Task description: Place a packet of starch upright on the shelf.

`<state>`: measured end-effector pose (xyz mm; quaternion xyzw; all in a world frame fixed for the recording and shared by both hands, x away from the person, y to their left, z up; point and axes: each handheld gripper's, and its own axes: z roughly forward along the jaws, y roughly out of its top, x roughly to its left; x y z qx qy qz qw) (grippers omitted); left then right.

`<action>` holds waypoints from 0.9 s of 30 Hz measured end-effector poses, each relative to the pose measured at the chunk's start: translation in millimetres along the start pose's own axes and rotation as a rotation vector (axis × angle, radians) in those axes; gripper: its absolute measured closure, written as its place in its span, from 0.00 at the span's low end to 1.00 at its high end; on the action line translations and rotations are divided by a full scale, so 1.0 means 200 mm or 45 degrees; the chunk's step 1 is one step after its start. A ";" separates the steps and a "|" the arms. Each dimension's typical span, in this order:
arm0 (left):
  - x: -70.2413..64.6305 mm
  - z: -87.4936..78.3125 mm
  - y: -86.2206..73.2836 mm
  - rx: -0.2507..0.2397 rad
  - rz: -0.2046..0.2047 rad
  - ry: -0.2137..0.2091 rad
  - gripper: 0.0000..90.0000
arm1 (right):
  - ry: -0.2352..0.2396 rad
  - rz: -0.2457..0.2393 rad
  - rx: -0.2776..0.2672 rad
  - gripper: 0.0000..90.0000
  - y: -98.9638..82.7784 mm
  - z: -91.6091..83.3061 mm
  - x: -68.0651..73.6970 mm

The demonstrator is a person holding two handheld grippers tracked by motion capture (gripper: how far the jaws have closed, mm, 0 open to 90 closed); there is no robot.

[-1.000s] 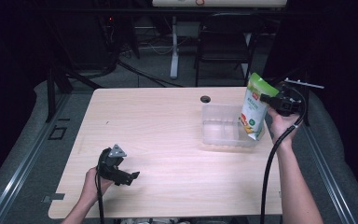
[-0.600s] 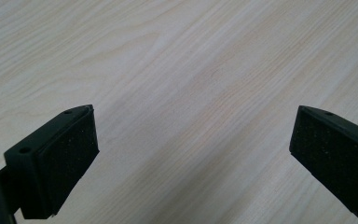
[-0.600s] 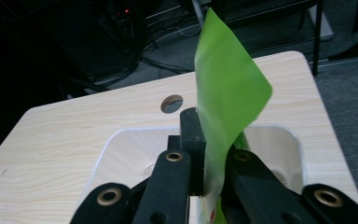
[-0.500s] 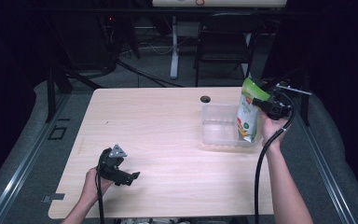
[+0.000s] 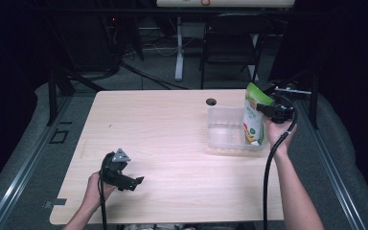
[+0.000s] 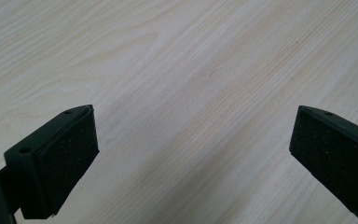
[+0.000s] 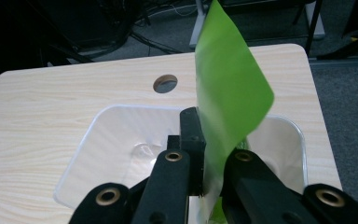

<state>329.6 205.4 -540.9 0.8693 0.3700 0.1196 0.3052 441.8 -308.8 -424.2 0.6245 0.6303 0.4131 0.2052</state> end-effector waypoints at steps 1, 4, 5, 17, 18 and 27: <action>0.00 0.00 0.00 0.000 0.000 -0.001 0.01 | 0.001 0.000 -0.002 0.99 0.00 0.00 0.00; 0.00 0.00 0.00 0.001 -0.002 -0.003 0.01 | -0.001 -0.004 0.015 1.00 -0.01 0.01 -0.01; 0.00 0.00 0.00 0.002 -0.001 0.000 0.01 | 0.000 -0.008 0.016 0.99 -0.01 0.01 -0.01; 0.00 0.00 0.00 0.005 0.002 -0.004 0.01 | -0.044 0.018 -0.003 0.99 -0.04 -0.01 -0.07; 0.00 0.00 0.00 0.006 0.002 -0.003 0.01 | -0.048 0.022 -0.004 0.99 -0.04 -0.02 -0.08; 0.00 0.01 0.00 0.010 0.001 -0.002 0.01 | -0.130 0.017 -0.007 1.00 -0.07 -0.04 -0.16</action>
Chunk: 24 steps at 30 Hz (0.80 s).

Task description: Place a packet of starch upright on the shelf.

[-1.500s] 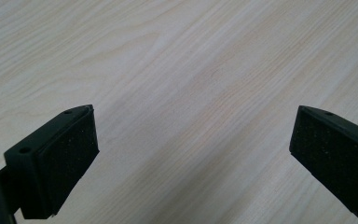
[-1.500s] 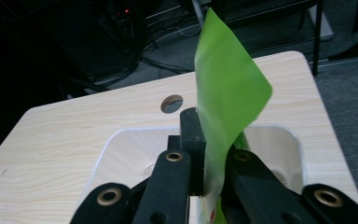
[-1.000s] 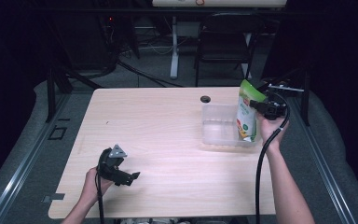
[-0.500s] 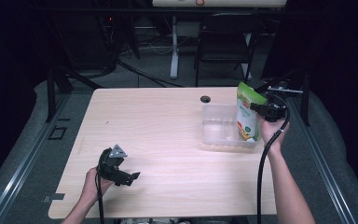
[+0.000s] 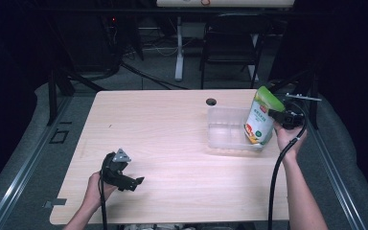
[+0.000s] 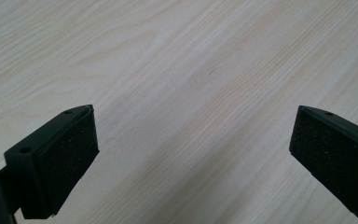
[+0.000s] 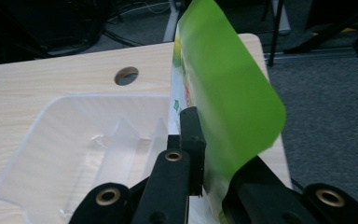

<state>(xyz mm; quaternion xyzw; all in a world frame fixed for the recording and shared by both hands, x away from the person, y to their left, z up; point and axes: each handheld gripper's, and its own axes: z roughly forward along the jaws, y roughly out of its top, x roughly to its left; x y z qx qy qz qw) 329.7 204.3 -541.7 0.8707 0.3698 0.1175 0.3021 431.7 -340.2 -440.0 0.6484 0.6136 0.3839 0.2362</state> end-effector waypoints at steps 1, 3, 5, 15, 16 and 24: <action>0.00 0.00 0.00 0.000 -0.001 -0.001 0.01 | -0.021 -0.009 0.001 1.00 0.00 0.00 -0.01; 0.00 0.00 0.00 0.001 0.003 0.000 0.01 | -0.043 -0.027 0.008 1.00 -0.01 0.00 -0.02; 0.00 0.00 0.00 0.001 0.003 -0.001 0.01 | -0.050 -0.034 0.012 1.00 -0.02 0.00 -0.02; 0.00 0.00 0.00 0.000 0.005 0.003 0.01 | -0.091 -0.080 0.022 1.00 -0.04 0.01 -0.02; 0.00 0.00 0.00 0.001 0.004 0.002 0.01 | -0.089 -0.080 0.028 1.00 -0.05 0.01 -0.02; 0.00 0.00 0.00 0.001 0.006 0.006 0.01 | -0.059 -0.049 0.004 0.94 -0.05 0.00 -0.05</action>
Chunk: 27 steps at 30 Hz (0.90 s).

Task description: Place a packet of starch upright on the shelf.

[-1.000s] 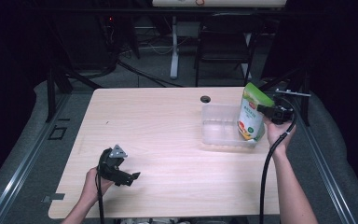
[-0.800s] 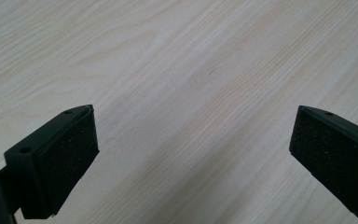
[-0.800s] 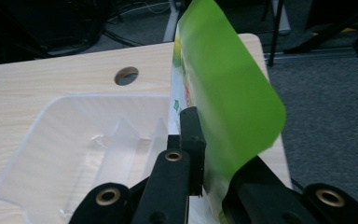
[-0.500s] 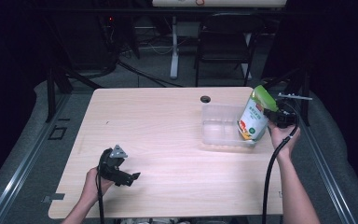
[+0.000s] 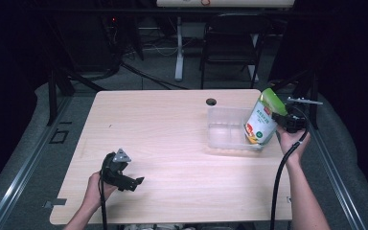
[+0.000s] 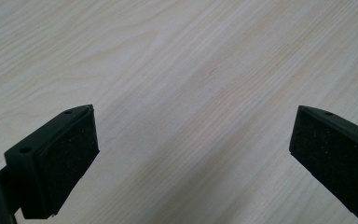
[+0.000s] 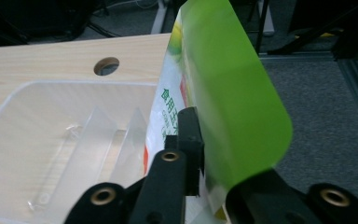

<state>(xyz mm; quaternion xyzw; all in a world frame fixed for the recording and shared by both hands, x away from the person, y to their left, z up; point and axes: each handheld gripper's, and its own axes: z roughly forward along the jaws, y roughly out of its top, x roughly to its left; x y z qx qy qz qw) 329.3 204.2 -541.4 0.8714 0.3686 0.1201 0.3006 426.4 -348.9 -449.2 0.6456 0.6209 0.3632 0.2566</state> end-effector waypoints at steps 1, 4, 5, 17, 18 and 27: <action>0.00 0.00 0.00 0.001 -0.001 -0.001 0.01 | 0.010 0.003 0.005 0.92 0.00 0.00 0.00; 0.00 0.00 0.00 0.001 -0.004 -0.003 0.01 | 0.029 0.013 0.000 0.80 0.00 -0.02 -0.02; 0.00 0.00 0.00 0.001 -0.002 -0.002 0.01 | 0.024 0.018 -0.008 0.78 0.00 -0.02 -0.01; 0.00 0.00 0.00 0.002 0.002 0.003 0.01 | 0.110 -0.043 -0.003 0.44 0.02 -0.16 -0.01; 0.00 0.00 0.00 0.000 0.002 0.004 0.01 | 0.128 -0.055 0.002 0.41 0.02 -0.18 -0.01; 0.00 0.00 0.00 0.002 0.006 0.007 0.01 | 0.206 -0.151 0.017 0.22 -0.01 -0.33 0.02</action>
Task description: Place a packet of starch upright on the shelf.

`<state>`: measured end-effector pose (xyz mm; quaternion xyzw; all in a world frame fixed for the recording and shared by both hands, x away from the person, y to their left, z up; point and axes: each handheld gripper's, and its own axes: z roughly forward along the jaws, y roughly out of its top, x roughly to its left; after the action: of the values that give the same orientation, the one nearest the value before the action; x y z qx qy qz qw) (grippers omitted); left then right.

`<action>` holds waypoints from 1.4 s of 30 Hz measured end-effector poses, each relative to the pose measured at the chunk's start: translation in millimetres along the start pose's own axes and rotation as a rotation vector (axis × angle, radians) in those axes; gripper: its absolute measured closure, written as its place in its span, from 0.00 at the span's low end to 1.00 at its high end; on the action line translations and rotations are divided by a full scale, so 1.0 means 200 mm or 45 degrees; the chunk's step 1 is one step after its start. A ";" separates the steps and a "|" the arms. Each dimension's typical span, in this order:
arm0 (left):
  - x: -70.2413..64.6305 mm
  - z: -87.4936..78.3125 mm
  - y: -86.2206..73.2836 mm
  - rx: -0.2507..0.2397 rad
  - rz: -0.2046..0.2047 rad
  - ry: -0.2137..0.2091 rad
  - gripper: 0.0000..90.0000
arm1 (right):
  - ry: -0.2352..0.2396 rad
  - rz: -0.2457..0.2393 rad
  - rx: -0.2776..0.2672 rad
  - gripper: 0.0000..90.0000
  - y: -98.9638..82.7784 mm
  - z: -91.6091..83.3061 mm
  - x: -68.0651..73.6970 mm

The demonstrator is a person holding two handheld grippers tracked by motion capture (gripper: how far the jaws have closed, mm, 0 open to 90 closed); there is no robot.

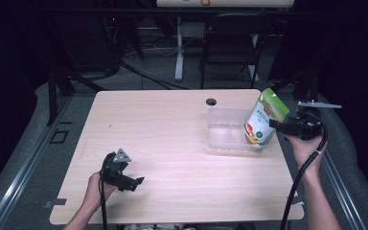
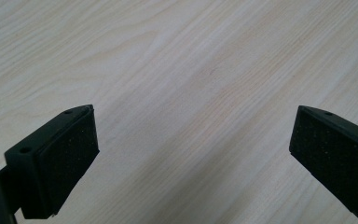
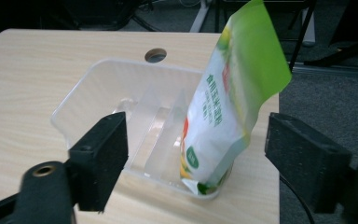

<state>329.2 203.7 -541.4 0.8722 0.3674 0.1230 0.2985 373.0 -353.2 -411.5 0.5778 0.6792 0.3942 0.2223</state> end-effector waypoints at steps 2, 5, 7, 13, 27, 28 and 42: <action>0.00 0.00 0.00 -0.001 -0.002 -0.002 0.01 | 0.021 -0.027 0.010 0.20 -0.01 -0.03 0.02; 0.00 0.00 0.00 0.000 -0.003 -0.002 0.01 | 0.040 -0.061 0.017 0.17 -0.04 -0.07 0.05; 0.00 0.00 0.00 0.002 -0.002 -0.002 0.01 | 0.065 -0.085 0.011 0.16 -0.07 -0.11 0.08; 0.00 0.00 0.00 0.005 -0.004 0.001 0.01 | 0.132 -0.157 0.037 0.12 -0.14 -0.16 0.16; 0.00 0.01 0.00 0.007 -0.001 -0.001 0.01 | 0.181 -0.273 0.149 0.09 -0.35 -0.13 0.29; 0.00 0.01 0.00 0.008 0.000 0.000 0.01 | 0.182 -0.278 0.162 0.09 -0.37 -0.12 0.29; 0.00 0.00 0.00 0.006 0.001 0.002 0.01 | 0.264 -0.323 0.342 0.07 -0.60 0.06 0.39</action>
<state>329.4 203.3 -542.3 0.8729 0.3677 0.1230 0.2963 291.1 -278.5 -501.4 0.4683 0.8122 0.3264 0.1201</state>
